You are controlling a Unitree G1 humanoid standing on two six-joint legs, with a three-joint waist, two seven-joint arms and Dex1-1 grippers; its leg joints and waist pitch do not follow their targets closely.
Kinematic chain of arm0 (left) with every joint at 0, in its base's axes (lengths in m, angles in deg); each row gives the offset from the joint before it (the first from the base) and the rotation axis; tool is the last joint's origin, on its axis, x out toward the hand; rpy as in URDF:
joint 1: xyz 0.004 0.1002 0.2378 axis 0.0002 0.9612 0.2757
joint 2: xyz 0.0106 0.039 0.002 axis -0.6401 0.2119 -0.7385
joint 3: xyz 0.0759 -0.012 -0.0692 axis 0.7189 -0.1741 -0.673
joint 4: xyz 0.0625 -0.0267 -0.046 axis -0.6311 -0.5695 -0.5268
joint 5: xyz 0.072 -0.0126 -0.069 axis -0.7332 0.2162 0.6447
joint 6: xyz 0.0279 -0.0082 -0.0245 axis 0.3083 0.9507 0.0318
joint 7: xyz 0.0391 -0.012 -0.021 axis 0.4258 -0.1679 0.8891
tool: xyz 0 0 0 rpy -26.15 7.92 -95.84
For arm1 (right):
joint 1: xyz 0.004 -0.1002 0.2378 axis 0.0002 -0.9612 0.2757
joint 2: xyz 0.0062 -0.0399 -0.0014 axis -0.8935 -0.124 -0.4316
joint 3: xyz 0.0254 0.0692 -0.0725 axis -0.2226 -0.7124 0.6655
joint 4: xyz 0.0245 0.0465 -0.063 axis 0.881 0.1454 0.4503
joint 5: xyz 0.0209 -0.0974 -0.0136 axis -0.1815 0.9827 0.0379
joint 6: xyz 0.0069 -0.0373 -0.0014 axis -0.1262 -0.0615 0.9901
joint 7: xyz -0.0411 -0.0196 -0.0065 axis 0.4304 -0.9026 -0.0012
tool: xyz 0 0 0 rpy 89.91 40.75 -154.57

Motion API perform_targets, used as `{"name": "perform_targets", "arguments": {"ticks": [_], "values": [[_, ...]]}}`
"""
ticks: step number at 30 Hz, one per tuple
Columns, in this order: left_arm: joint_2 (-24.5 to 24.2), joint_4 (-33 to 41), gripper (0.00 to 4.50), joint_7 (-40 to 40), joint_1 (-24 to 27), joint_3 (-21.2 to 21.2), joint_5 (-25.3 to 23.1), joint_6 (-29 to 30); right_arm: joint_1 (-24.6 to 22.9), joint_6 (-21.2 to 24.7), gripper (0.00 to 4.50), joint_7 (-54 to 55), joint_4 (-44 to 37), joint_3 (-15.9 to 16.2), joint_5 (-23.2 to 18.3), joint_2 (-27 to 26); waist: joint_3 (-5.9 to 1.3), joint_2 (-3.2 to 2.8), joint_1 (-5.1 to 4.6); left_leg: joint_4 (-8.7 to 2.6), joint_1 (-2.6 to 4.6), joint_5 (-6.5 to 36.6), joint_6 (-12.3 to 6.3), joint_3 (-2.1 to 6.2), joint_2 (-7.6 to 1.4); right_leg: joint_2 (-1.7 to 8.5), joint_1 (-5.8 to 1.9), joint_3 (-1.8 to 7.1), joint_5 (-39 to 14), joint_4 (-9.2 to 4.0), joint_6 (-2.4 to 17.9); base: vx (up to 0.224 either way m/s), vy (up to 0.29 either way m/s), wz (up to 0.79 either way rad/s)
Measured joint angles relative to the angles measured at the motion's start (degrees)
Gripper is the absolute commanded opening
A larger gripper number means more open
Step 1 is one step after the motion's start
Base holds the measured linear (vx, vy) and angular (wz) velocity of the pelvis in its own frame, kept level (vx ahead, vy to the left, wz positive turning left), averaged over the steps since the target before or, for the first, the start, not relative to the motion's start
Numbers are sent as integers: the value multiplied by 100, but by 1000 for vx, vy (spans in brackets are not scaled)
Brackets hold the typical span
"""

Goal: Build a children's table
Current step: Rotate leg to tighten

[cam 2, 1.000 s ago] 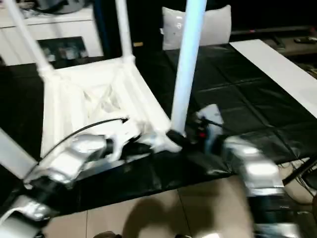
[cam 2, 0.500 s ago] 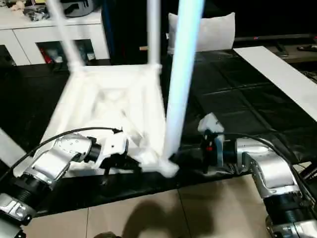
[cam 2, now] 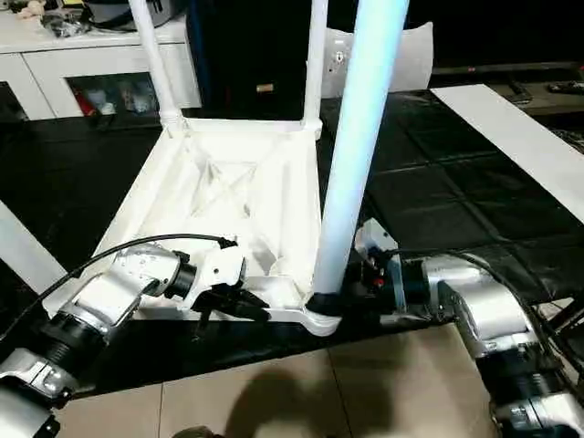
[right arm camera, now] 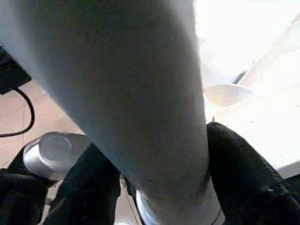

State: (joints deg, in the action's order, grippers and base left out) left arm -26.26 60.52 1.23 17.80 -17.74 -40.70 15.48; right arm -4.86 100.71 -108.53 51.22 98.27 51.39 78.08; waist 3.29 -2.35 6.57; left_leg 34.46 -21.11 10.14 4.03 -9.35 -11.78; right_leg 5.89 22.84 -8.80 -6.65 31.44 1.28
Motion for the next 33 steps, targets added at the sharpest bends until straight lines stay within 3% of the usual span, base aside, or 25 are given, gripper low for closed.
{"name": "perform_targets", "arguments": {"ticks": [8, 12, 14, 17, 21, 23, 24, 26, 27, 28, 29, 30, 31, 32, 33], "values": [[81, -36, 0, -26, 1, -101, 165, 337, -168, 28, 218, 226, -256, -112, -7, -69, -2, -4, -10, -2, 2, 0, 0, -2, -1, 0, 1, 0, 0, 0, 0, 0, 0, 0], [276, 42, 0, 497, 51, -328, 193, 912, -237, 81, 214, 926, -230, -421, -1, -416, -3, -5, -56, 1, 8, 0, 0, -6, -3, 0, 1, -4, 0, -2, 0, 0, 0, 0], [383, 52, 0, 880, 57, -442, 181, 1175, -176, -58, 213, 1433, 34, -585, 68, -751, -3, -5, -150, 6, 12, 0, 1, -6, -7, 0, 0, -13, 0, -11, 0, 0, 0, 0], [673, 70, 0, 1538, 61, -587, 95, 1566, 36, -134, 210, 2342, 482, -819, 199, -1251, -5, -14, -426, 10, 7, 0, 0, 6, -19, 39, -14, -120, 0, -68, 0, 0, 0, 0], [1282, -59, 0, 2700, -11, -870, -51, 1965, 519, 151, 210, 4277, 846, -1214, 476, -2054, 0, -18, -779, 13, 4, 2, 1, 101, -23, 49, -62, -256, 0, -156, 0, 0, 0, 0], [1592, -196, 0, 3253, -192, -927, -111, 2143, 706, 108, 210, 5188, 979, -1437, 571, -2435, 2, -18, -854, 16, 5, 3, 4, 123, -40, 54, -78, -290, 0, -146, -1, 0, 0, 0], [1709, -211, 0, 3409, -229, -949, -127, 2192, 726, 44, 265, 5382, 989, -1484, 572, -2504, 4, -20, -854, 10, 14, 7, 9, 121, -38, 53, -82, -271, 0, -118, 0, 0, 0, 0], [1837, -232, 0, 3620, -250, -975, -129, 2242, 738, -129, 265, 5578, 1080, -1620, 552, -2642, 11, -10, -862, 14, 84, 40, 51, 108, 0, 57, -79, -248, -1, -60, 0, 0, 0, 0], [1844, -239, 0, 3632, -258, -975, -129, 2235, 734, -181, 282, 5616, 1115, -1663, 543, -2697, 23, -50, -890, 60, 70, 112, 43, 102, -8, 98, -91, -418, 0, -103, 0, 0, 0, 0], [1833, -246, 0, 3632, -258, -976, -129, 2232, 736, -208, 290, 5621, 1124, -1653, 544, -2706, 26, -88, -901, 73, 15, 150, 22, 153, -26, 136, -108, -588, 0, -162, -1, 50, 20, -21], [1817, -248, 0, 3625, -270, -979, -127, 2212, 729, -224, 299, 5611, 1123, -1643, 544, -2715, 37, -160, -923, 94, -72, 147, 28, 255, -93, 126, -132, -693, -8, -216, -13, 50, 20, -21], [1803, -247, 0, 3602, -292, -963, -126, 2182, 666, -228, 305, 5601, 1115, -1637, 562, -2710, 61, -143, -865, 97, -70, 123, 72, 274, -110, 89, -43, -499, -161, 45, -81, 93, 16, -18], [1783, -247, 0, 3572, -291, -941, -128, 2161, 614, -228, 313, 5595, 1098, -1632, 573, -2706, 77, -30, -891, 114, 13, 131, 95, 212, -17, 65, 30, -242, -138, 160, -16, 86, -15, 3], [1764, -248, 0, 3536, -283, -903, -132, 2126, 541, -244, 322, 5548, 1055, -1615, 577, -2673, 86, 10, -864, 126, 57, 145, 113, 216, 86, 64, 39, -114, -70, 242, 52, 86, -15, 3], [1751, -232, 0, 3484, -283, -877, -133, 2092, 481, -249, 334, 5480, 1026, -1599, 589, -2586, 90, 18, -734, 124, 92, 191, 75, 147, 116, 84, 77, -105, -98, 265, 53, 69, -16, 2]]}}
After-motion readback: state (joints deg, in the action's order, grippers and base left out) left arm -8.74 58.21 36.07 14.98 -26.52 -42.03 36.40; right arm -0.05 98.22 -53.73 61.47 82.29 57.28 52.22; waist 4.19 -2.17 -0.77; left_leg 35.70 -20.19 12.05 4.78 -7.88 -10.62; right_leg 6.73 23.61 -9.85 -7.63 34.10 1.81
